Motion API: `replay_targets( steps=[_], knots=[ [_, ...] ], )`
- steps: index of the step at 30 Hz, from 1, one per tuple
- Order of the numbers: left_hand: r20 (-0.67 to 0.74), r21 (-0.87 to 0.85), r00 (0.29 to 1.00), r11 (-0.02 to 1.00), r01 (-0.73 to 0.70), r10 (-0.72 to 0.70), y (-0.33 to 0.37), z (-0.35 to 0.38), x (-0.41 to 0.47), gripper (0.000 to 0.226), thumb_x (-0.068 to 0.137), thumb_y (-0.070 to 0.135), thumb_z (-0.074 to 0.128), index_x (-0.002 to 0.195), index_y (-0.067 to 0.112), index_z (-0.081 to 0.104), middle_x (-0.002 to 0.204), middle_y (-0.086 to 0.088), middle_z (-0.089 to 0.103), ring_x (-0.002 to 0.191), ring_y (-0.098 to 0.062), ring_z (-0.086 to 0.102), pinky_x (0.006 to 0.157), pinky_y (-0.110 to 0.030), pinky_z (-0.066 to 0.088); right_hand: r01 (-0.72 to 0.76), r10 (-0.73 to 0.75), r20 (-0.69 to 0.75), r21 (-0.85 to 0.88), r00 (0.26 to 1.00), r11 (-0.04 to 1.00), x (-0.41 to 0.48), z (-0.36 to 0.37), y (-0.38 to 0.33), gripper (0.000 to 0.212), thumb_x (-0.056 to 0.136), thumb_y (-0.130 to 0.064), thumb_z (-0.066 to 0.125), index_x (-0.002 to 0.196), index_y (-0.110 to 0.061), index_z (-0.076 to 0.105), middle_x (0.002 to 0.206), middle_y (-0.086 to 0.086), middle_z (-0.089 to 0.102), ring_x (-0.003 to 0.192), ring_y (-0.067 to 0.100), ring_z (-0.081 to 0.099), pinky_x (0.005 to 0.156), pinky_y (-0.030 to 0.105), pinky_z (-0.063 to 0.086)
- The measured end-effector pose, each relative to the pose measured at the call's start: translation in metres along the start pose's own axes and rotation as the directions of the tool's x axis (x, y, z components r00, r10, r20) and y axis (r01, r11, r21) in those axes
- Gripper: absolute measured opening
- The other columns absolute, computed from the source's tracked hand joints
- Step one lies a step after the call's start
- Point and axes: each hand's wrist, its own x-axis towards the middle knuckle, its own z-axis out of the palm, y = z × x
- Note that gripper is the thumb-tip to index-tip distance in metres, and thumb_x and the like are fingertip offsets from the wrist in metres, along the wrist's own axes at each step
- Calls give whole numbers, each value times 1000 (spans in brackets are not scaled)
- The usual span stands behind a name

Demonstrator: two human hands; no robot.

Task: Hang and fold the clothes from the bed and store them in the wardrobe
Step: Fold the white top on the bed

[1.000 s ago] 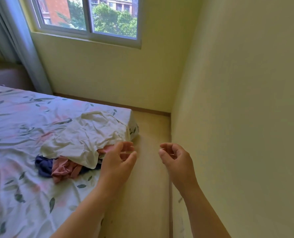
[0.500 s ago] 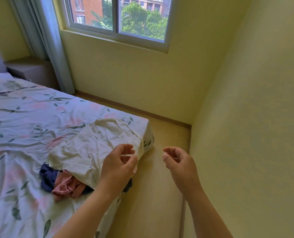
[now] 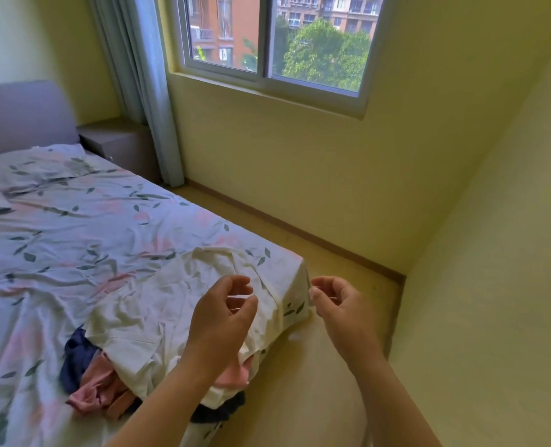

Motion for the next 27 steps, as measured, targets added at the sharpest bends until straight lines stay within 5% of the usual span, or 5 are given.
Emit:
replay_targets(
  steps=[19, 27],
  knots=[
    [-147, -17, 987, 998, 65, -66, -30, 21, 236, 20, 89, 17, 66, 103, 30, 61, 94, 13, 67, 83, 10, 61, 63, -2, 44, -52, 61, 148, -63, 987, 997, 249, 65, 4, 12, 93, -20, 63, 105, -20, 66, 94, -5, 70, 85, 7, 65, 68, 18, 51],
    [-263, 21, 948, 981, 193, -181, -54, 50, 307, 18, 88, 17, 66, 101, 29, 63, 94, 11, 67, 82, 9, 60, 62, -3, 43, -37, 73, 297, -124, 952, 992, 363, 87, 31, 16, 93, -21, 63, 109, -19, 66, 96, -8, 69, 88, 7, 66, 83, 29, 57]
  ],
)
